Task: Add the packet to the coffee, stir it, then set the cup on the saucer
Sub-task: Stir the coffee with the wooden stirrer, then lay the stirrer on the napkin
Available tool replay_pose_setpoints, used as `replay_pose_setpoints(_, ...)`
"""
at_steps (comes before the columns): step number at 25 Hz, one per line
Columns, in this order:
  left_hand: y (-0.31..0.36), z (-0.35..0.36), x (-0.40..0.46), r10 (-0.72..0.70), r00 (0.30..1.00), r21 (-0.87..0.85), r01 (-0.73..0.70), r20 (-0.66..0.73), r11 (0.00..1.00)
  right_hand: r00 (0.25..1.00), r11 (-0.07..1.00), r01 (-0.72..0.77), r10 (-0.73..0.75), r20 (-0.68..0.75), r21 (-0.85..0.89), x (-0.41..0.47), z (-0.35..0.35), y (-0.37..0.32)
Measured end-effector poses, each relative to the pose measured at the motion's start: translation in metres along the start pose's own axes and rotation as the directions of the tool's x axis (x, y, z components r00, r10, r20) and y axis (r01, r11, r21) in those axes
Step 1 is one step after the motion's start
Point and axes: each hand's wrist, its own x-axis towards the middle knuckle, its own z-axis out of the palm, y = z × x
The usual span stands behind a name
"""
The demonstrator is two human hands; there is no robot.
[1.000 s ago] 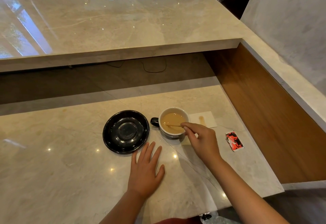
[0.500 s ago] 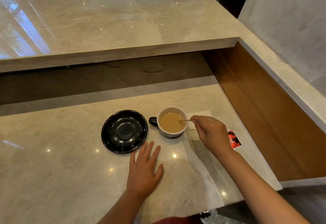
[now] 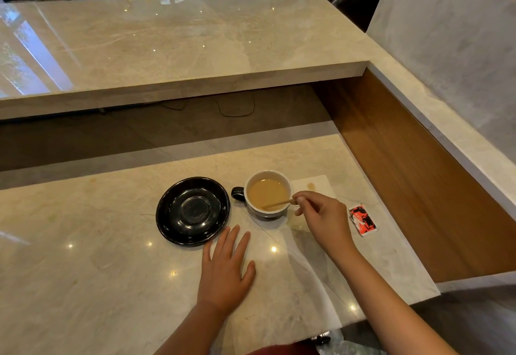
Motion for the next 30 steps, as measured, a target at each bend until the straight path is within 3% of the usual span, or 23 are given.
replay_pose_setpoints(7, 0.002, -0.005, 0.000, 0.026, 0.999, -0.019, -0.026, -0.025, 0.999, 0.964, 0.975, -0.190, 0.208, -0.166, 0.117, 0.007, -0.036, 0.014)
replay_pose_setpoints(15, 0.003, -0.006, 0.000, 0.024, 1.000, -0.015, -0.024, -0.012, 1.000, 0.946, 0.970, -0.159, 0.203, -0.254, 0.184, 0.012, -0.058, 0.030)
replay_pose_setpoints(19, 0.004, -0.008, 0.000, 0.028, 0.999, -0.019, -0.028, -0.016, 0.999, 0.960, 0.995, 0.000, 0.029, -0.280, 0.102, 0.014, -0.068, 0.040)
replay_pose_setpoints(22, 0.005, -0.009, 0.000, 0.024, 1.000, -0.011, -0.024, -0.019, 1.000, 0.953, 0.971, 0.180, -0.211, -0.217, -0.156, 0.015, -0.071, 0.048)
replay_pose_setpoints(24, 0.006, -0.009, 0.000, 0.021, 1.000, -0.009, -0.021, -0.020, 1.000, 0.897, 0.849, 0.372, -0.433, -0.090, -0.376, 0.016, -0.070, 0.054)
replay_pose_setpoints(26, 0.006, -0.010, 0.000, 0.019, 1.000, -0.018, -0.019, -0.024, 1.000, 0.818, 0.713, 0.520, -0.574, 0.033, -0.471, 0.017, -0.068, 0.060)
replay_pose_setpoints(30, 0.007, -0.011, 0.000, 0.020, 0.999, -0.027, -0.021, -0.026, 0.999, 0.748, 0.563, 0.631, -0.623, 0.228, -0.533, 0.014, -0.068, 0.079)
